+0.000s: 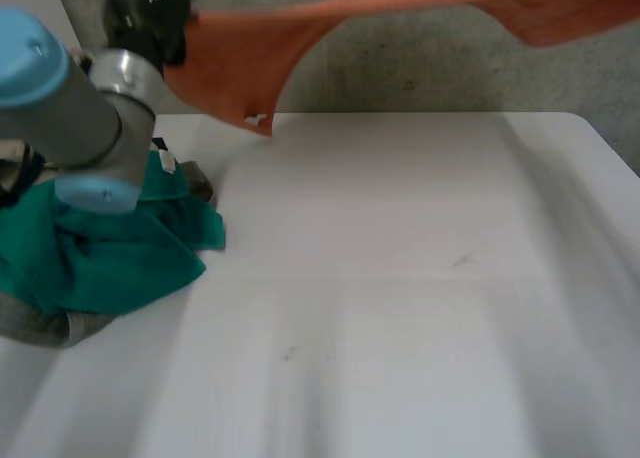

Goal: Fold the laundry.

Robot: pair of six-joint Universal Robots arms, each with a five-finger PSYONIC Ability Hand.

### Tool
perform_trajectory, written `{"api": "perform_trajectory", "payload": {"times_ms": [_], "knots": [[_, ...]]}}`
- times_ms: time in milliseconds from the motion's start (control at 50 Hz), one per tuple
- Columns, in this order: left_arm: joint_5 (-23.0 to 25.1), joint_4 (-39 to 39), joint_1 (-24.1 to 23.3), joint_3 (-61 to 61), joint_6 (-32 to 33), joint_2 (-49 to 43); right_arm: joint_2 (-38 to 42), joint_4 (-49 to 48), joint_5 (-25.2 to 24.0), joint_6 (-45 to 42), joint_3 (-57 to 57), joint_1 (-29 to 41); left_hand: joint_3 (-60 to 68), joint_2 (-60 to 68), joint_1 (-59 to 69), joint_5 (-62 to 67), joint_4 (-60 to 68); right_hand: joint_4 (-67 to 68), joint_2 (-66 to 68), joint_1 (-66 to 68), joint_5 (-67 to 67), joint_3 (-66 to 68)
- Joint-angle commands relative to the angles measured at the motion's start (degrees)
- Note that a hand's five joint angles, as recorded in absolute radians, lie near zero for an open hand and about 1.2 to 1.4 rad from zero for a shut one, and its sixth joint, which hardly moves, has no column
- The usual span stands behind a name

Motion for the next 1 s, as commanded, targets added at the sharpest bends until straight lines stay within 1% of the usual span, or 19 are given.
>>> {"api": "perform_trajectory", "payload": {"times_ms": [20, 80, 160, 180, 240, 280, 340, 360, 420, 440, 500, 520, 540, 580, 620, 680, 780, 860, 1000], "knots": [[5.9, 7.8, -0.1, -17.8, -0.4, -1.5, 6.4, 8.5, -3.9, -1.7, 5.1, 1.1, 11.9, 11.4, 13.6, 13.8, 11.3, 11.5, 12.5, 15.6, 11.7, 11.8], [7.4, 9.8, -0.4, -23.4, 0.9, -3.7, 8.7, 11.2, -4.3, -4.0, 6.5, 1.2, 11.9, 11.4, 13.6, 13.8, 11.3, 11.5, 12.5, 15.6, 11.7, 11.8], [8.2, 9.1, -0.7, -29.8, 3.3, -5.0, 11.2, 15.6, -4.1, -10.3, 8.9, 0.6, 11.9, 11.4, 13.6, 13.8, 11.3, 11.5, 12.5, 15.6, 11.7, 11.8], [8.5, 8.8, -0.9, -31.2, 3.8, -4.8, 11.2, 17.6, -4.0, -12.5, 10.2, 0.1, 11.9, 11.4, 13.6, 13.8, 11.3, 11.5, 12.5, 15.6, 11.7, 11.8], [8.6, 6.7, -1.8, -36.8, 5.2, -2.0, 9.9, 21.3, -3.9, -14.8, 12.7, -0.9, 11.9, 11.4, 13.6, 13.8, 11.3, 11.5, 12.5, 15.6, 11.7, 11.8], [8.8, 4.9, -2.5, -39.7, 5.7, 0.4, 7.0, 25.5, -3.9, -17.3, 15.4, -2.6, 11.9, 11.4, 13.6, 13.8, 11.3, 11.5, 12.5, 15.6, 11.7, 11.8], [8.3, -0.7, -4.2, -45.1, 6.7, 6.3, 1.3, 32.9, -4.3, -21.4, 19.7, -6.0, 11.9, 11.4, 13.6, 13.8, 11.3, 11.5, 12.5, 15.6, 11.7, 11.8], [8.0, -5.1, -5.2, -47.7, 7.0, 9.1, -0.1, 35.4, -4.3, -23.3, 20.9, -6.9, 11.9, 11.4, 13.6, 13.8, 11.3, 11.5, 12.5, 15.6, 11.7, 11.8], [6.8, -12.4, -6.5, -50.8, 7.6, 12.8, -3.8, 43.5, -4.9, -30.6, 24.1, -10.0, 11.9, 11.4, 13.6, 13.8, 11.3, 11.5, 12.5, 15.6, 11.7, 11.8], [5.9, -17.7, -7.6, -52.4, 8.3, 15.0, -5.7, 48.4, -5.5, -35.7, 25.9, -12.4, 11.9, 11.4, 13.6, 13.8, 11.3, 11.5, 12.5, 15.6, 11.7, 11.8], [3.9, -26.3, -9.1, -53.7, 8.7, 17.5, -7.4, 55.2, -6.8, -43.6, 27.7, -15.5, 11.9, 11.4, 13.6, 13.8, 11.3, 11.5, 12.5, 15.6, 11.7, 11.8], [2.5, -32.0, -9.7, -53.5, 8.7, 18.3, -7.7, 57.0, -7.4, -45.9, 28.3, -16.3, 11.9, 11.4, 13.6, 13.8, 11.3, 11.5, 12.5, 15.6, 11.7, 11.8], [2.0, -34.3, -9.8, -53.2, 8.6, 18.4, -7.6, 59.5, -8.7, -50.7, 28.9, -17.4, 11.9, 11.4, 13.6, 13.8, 11.3, 11.5, 12.5, 15.6, 11.7, 11.8], [0.6, -39.4, -10.3, -51.7, 8.1, 18.3, -6.6, 58.7, -9.4, -51.1, 28.6, -17.3, 11.9, 11.4, 13.6, 13.8, 11.3, 11.5, 12.5, 15.6, 11.7, 11.8], [0.1, -39.9, -10.4, -49.8, 7.6, 17.9, -5.2, 57.4, -9.2, -49.9, 27.8, -17.1, 11.9, 11.4, 13.6, 13.8, 11.3, 11.5, 12.5, 15.6, 11.7, 11.8], [-0.9, -38.2, -10.3, -45.4, 7.3, 14.7, -2.3, 54.4, -8.1, -46.2, 25.4, -15.9, 11.9, 11.4, 13.6, 13.8, 11.3, 11.5, 12.5, 15.6, 11.7, 11.8], [-2.0, -31.6, -9.5, -36.4, 7.6, 9.3, 0.9, 47.4, -7.1, -39.9, 21.3, -13.4, 11.9, 11.4, 13.6, 13.8, 11.3, 11.5, 12.5, 15.6, 11.7, 11.8], [-2.1, -24.2, -9.3, -27.6, 9.0, 3.4, 3.8, 36.8, -7.9, -33.2, 19.5, -10.6, 11.9, 11.4, 13.6, 13.8, 11.3, 11.5, 12.5, 15.6, 11.7, 11.8], [-2.0, -15.0, -9.1, -16.2, 12.7, -6.2, 7.6, 22.6, -7.8, -28.6, 19.0, -7.4, 11.9, 11.4, 13.6, 13.8, 11.3, 11.5, 12.5, 15.6, 11.7, 11.8]]}}
